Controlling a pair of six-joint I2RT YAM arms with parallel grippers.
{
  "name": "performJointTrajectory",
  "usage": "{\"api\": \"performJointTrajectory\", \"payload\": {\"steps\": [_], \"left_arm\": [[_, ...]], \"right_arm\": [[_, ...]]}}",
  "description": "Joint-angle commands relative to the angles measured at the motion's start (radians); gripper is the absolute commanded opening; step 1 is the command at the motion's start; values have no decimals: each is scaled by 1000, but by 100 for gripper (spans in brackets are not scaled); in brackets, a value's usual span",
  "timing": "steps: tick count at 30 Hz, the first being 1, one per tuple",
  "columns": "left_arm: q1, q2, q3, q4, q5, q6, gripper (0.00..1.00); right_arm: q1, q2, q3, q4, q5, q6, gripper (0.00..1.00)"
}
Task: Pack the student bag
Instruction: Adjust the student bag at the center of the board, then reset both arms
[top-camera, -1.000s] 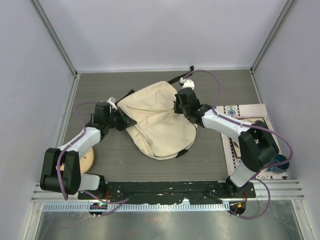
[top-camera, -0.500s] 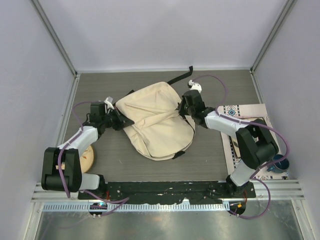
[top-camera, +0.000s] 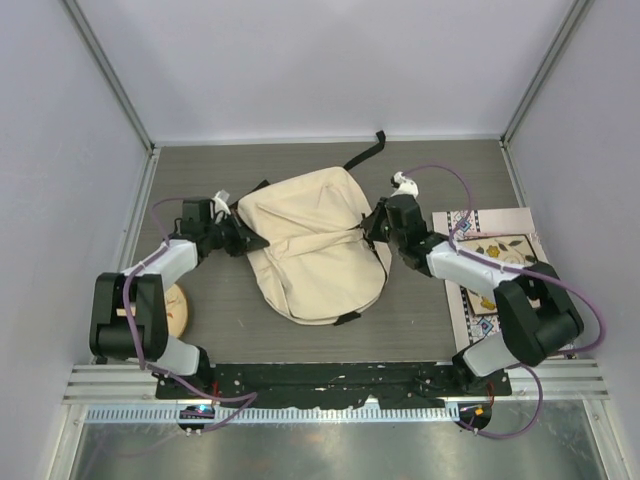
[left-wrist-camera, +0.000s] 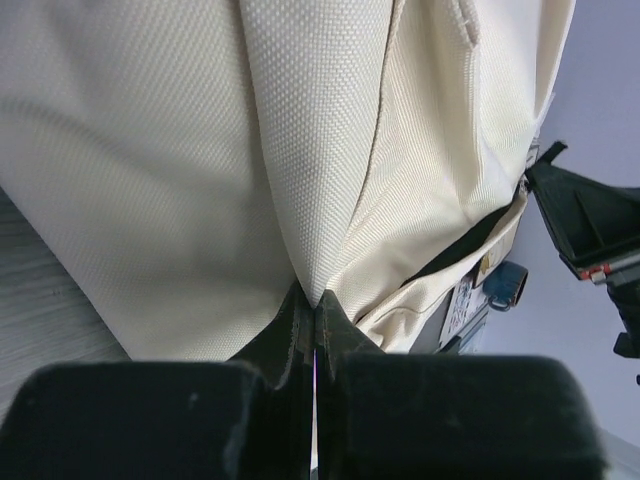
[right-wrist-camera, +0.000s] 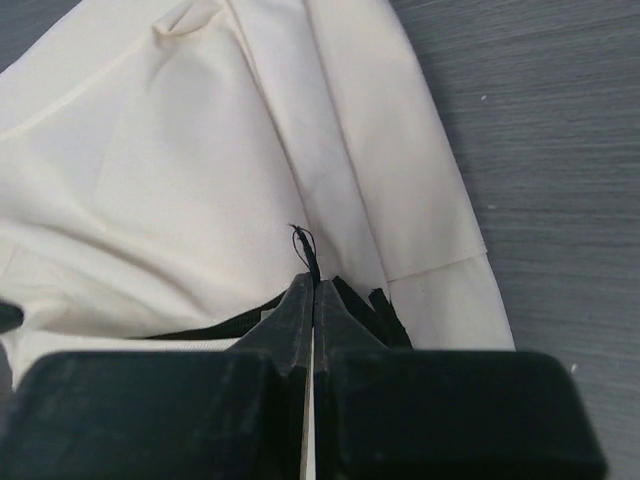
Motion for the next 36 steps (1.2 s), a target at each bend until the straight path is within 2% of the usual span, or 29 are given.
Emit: {"api": "performJointTrajectory", "payload": {"steps": [1, 4, 6, 7, 9, 10, 11, 13, 14, 15, 16, 17, 18, 20, 26, 31, 33, 36], "left_arm": [[40, 41, 97, -1, -22, 43, 0], [40, 108, 183, -24, 15, 45, 2], [40, 122, 220, -33, -5, 45, 9], [39, 124, 227, -43, -15, 45, 21], [39, 109, 235, -63, -34, 51, 33], [40, 101, 235, -78, -61, 71, 52], [40, 80, 243, -101, -80, 86, 57], [39, 50, 252, -203, -152, 126, 74], [39, 20, 253, -242, -178, 155, 76], [39, -52, 243, -279, -196, 169, 82], [40, -101, 231, -294, -260, 175, 99], [39, -144, 209, -308, -291, 188, 100], [39, -224, 203, -342, -324, 195, 100], [40, -286, 194, -375, -396, 214, 99], [39, -413, 185, -466, -488, 238, 100], [40, -398, 117, -380, -338, 170, 100], [40, -363, 77, -312, -287, 137, 100], [37, -303, 23, -212, -217, 74, 100]], "right_arm": [[16, -130, -76, -44, 129, 8, 1], [47, -186, -125, -37, 128, 33, 1], [61, -190, -139, -32, 105, 45, 1], [62, -189, -139, -39, 99, 47, 1], [64, -195, -124, -59, 91, 34, 1], [62, -204, -118, -79, 86, 28, 1], [64, -218, -112, -92, 89, 22, 3], [56, -268, -101, -115, 92, 2, 15], [49, -287, -95, -127, 91, -6, 34], [39, -302, -78, -142, 89, -12, 45], [27, -331, -70, -173, 76, -16, 54], [3, -345, -63, -203, 73, -16, 68], [-13, -358, -50, -219, 71, -16, 73], [-57, -396, -46, -256, 59, -18, 79], [-139, -399, -7, -326, -7, -13, 82], [-162, -335, 8, -297, -102, 51, 82], [-162, -301, -10, -267, -206, 102, 82], [-162, -246, -55, -117, -303, 174, 81]]}}
